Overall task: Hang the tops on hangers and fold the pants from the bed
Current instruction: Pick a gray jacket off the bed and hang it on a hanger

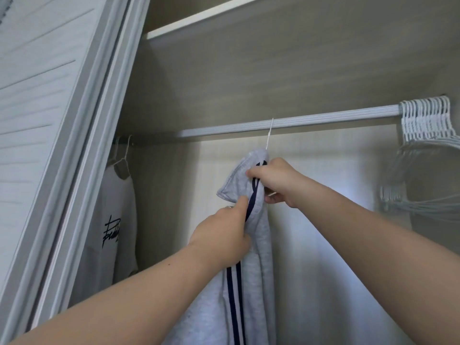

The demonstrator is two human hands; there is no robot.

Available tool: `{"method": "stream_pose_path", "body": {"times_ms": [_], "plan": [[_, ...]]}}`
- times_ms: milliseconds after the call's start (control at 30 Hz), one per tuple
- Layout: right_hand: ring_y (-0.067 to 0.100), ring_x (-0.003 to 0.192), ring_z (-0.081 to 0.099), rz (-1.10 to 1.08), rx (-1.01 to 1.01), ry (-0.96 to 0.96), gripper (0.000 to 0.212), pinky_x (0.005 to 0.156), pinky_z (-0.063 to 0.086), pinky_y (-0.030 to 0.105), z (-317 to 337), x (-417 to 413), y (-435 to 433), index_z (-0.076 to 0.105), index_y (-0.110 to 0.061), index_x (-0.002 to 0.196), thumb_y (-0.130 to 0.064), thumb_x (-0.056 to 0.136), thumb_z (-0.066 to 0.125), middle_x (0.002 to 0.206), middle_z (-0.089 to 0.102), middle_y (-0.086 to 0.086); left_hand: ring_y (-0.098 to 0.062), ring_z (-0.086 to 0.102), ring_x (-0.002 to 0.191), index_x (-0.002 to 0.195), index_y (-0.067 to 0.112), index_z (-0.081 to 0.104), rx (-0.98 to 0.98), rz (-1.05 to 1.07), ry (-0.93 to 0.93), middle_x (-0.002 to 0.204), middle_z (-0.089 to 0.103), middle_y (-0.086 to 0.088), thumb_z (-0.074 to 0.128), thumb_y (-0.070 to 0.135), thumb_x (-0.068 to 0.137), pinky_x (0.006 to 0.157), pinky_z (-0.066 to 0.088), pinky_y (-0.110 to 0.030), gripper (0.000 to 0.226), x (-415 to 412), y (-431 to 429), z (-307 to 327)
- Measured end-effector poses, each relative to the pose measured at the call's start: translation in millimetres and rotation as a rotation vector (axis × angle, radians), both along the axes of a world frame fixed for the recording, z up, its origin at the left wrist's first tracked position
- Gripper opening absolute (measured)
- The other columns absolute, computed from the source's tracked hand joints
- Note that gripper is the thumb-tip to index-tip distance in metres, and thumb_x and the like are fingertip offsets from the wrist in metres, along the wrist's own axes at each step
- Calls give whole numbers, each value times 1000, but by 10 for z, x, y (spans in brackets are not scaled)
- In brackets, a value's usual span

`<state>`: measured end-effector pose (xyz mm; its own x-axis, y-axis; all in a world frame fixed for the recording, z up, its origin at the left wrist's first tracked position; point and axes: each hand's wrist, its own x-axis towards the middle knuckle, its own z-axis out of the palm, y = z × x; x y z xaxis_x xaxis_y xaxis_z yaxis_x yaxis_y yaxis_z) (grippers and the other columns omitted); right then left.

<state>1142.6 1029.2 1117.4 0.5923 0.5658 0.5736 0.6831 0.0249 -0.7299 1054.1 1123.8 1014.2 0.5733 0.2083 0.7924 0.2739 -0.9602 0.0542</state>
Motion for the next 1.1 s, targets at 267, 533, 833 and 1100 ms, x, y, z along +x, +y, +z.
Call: {"method": "stream_pose_path", "body": {"times_ms": [267, 533, 833, 1100], "plan": [[32, 49, 66, -249, -227, -563, 23, 56, 60, 42, -210, -261, 411, 50, -2, 77, -18, 93, 48, 54, 63, 18, -27, 43, 64, 87, 26, 17, -59, 107, 66, 77, 39, 3, 51, 21, 89, 61, 36, -36, 34, -291, 297, -244], [20, 45, 63, -17, -85, -573, 27, 44, 53, 26, -331, -190, 1221, 45, -16, 70, -19, 97, 48, 64, 63, 10, -33, 50, 75, 100, 21, 25, -171, 321, 176, 81, 43, -2, 45, 10, 88, 65, 39, -39, 25, -612, 732, -366], [23, 46, 67, 199, -47, -538, 16, 60, 59, 41, -401, -180, 2198, 44, -16, 85, -23, 99, 42, 81, 64, 11, -21, 50, 65, 103, 20, 30, -257, 632, 278, 82, 48, -2, 46, -2, 87, 53, 36, -35, 32, -776, 1208, -355], [39, 87, 65, 380, -79, -431, 26, 72, 55, 46, -294, -397, 2978, 59, 8, 102, -13, 100, 44, 97, 64, 24, -27, 58, 114, 135, -1, 45, -233, 894, 502, 110, 56, -18, 45, 9, 103, 94, 49, -36, 33, -842, 1476, -284]]}}
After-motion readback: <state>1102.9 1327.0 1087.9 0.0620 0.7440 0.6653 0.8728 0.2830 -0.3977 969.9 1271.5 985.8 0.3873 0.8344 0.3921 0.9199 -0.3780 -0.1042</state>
